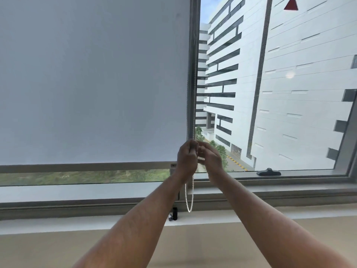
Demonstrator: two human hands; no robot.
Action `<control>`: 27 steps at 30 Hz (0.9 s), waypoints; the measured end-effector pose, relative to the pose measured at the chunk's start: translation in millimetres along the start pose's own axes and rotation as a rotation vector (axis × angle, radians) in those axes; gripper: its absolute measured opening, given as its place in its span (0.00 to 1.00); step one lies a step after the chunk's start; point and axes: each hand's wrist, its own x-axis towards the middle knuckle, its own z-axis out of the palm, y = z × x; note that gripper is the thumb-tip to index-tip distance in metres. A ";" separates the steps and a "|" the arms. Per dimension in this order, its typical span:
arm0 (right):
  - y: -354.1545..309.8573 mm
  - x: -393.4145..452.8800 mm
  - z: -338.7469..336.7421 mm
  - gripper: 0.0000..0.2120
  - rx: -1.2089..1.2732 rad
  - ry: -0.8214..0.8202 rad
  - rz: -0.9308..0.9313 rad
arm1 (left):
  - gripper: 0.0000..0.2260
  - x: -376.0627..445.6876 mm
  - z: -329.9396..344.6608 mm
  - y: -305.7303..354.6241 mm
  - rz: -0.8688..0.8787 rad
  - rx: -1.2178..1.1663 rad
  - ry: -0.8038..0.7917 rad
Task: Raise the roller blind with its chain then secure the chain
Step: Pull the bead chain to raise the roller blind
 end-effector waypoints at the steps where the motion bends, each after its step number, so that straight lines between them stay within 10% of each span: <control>1: -11.5 5.1 4.3 0.17 0.018 0.009 -0.014 | 0.15 -0.6 -1.3 -2.8 0.005 0.010 0.002; 10: -78.9 21.6 48.4 0.15 0.081 -0.144 -0.072 | 0.14 -15.3 -24.8 -33.3 -0.040 0.022 -0.017; 27: -3.9 -4.9 68.2 0.18 -0.308 0.063 -0.357 | 0.18 5.4 -67.5 -3.9 -0.030 0.027 -0.117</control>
